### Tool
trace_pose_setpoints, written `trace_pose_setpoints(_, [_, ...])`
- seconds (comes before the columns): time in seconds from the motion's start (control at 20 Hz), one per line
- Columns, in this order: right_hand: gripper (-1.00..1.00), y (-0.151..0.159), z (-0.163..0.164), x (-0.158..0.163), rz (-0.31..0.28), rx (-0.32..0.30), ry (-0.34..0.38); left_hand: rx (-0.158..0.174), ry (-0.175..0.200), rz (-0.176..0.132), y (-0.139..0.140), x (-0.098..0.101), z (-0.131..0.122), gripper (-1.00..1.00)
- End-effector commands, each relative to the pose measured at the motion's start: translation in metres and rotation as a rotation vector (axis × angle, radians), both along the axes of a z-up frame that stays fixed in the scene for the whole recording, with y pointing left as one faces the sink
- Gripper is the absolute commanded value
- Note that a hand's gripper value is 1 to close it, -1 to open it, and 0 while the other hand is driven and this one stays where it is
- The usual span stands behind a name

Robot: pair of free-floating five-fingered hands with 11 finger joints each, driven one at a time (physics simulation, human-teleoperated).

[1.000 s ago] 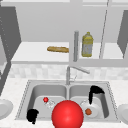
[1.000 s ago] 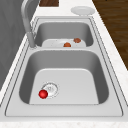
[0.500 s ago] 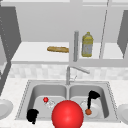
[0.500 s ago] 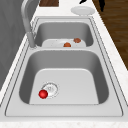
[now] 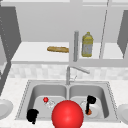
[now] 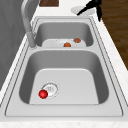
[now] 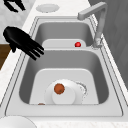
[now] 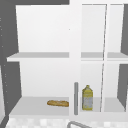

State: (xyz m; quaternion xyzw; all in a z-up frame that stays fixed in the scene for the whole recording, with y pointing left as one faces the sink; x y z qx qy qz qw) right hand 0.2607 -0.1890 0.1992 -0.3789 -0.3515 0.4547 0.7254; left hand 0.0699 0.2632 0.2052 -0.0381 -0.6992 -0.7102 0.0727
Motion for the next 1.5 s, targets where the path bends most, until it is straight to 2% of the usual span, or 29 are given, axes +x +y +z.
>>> trace_pose_setpoints(0.0, [-1.00,0.000,-0.025,0.002,0.124,-0.004,0.028,0.000,0.000,0.000,0.000,0.000,0.000,0.00])
trace_pose_setpoints(0.2, [-1.00,0.000,-0.044,0.019,0.183,0.030,0.015,0.000,0.000,0.000,0.000,0.000,0.000,0.00])
trace_pose_setpoints(0.4, [-1.00,0.000,-0.070,0.033,0.235,0.033,0.036,0.000,0.000,0.000,0.000,0.000,0.000,0.00])
trace_pose_setpoints(0.5, [-1.00,0.000,-0.086,0.036,0.262,0.036,0.004,0.000,0.000,0.000,0.000,0.000,0.000,0.00])
trace_pose_setpoints(0.95, [-1.00,0.000,-0.148,0.069,0.366,0.092,-0.026,0.000,0.000,0.000,0.000,0.000,0.000,0.00])
trace_pose_setpoints(1.15, [-1.00,-0.015,-0.179,0.086,0.391,0.138,-0.032,0.000,0.000,0.000,0.000,0.000,0.000,0.00])
trace_pose_setpoints(1.2, [-1.00,-0.022,-0.181,0.093,0.378,0.149,-0.032,0.000,0.000,0.000,0.000,0.000,0.000,0.00])
trace_pose_setpoints(1.45, [-1.00,-0.044,-0.188,0.122,0.387,0.177,-0.007,0.000,0.000,0.000,0.000,0.000,0.000,0.00])
